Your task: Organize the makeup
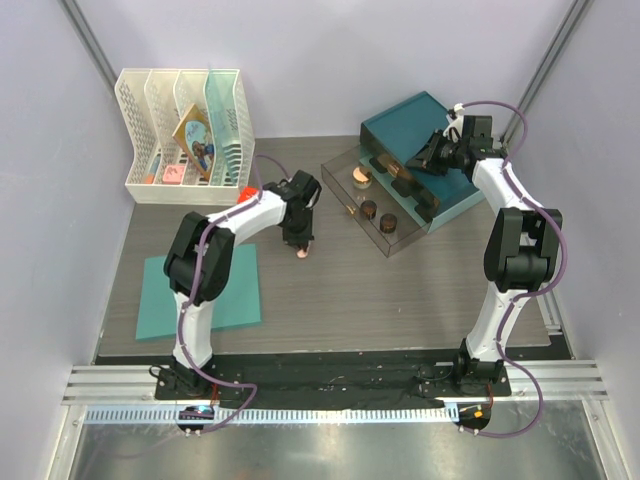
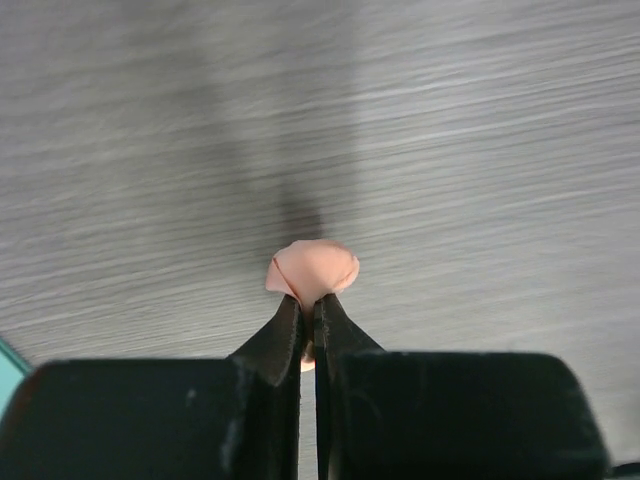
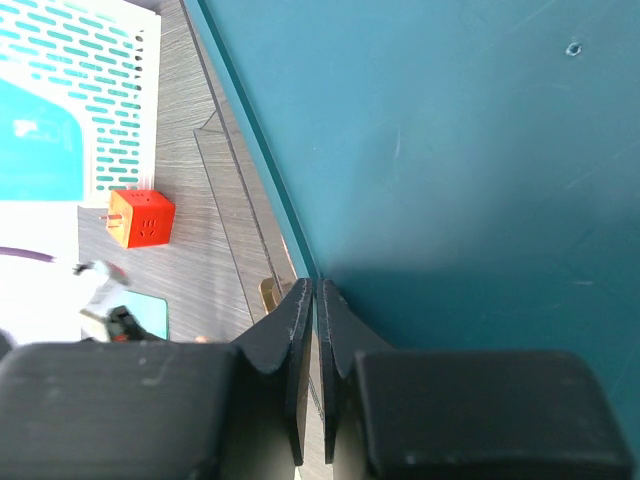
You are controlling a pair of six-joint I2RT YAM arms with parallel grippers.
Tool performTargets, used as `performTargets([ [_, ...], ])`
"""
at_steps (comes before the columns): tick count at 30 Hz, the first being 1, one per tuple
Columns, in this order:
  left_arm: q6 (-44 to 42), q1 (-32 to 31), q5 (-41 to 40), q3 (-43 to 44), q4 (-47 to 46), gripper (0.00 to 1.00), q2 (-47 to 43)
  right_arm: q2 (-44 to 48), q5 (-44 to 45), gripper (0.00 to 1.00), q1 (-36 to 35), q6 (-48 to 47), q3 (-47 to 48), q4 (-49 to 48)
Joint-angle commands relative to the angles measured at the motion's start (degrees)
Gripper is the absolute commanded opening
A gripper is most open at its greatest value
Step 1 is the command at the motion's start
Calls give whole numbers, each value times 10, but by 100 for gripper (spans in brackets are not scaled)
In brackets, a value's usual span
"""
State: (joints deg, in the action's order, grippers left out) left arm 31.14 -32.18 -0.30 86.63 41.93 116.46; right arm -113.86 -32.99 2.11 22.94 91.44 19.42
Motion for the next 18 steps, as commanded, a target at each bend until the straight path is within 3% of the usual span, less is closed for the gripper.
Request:
performTargets([
  [1, 11, -14, 43, 101, -40, 0, -32, -100, 111, 14, -5, -47, -87, 245],
  [10, 45, -46, 97, 300, -92, 7, 67, -97, 113, 14, -5, -47, -88, 245],
  [15, 67, -63, 126, 408, -91, 24, 168, -94, 114, 14, -5, -47, -89, 244],
  [16, 70, -66, 134, 418, -92, 29, 178, -94, 114, 14, -5, -47, -89, 245],
  [17, 74, -67, 149, 425, -96, 58, 186, -94, 114, 14, -5, -47, -90, 245],
  [18, 74, -69, 155, 430, -108, 80, 193, -94, 115, 14, -5, -47, -90, 244],
])
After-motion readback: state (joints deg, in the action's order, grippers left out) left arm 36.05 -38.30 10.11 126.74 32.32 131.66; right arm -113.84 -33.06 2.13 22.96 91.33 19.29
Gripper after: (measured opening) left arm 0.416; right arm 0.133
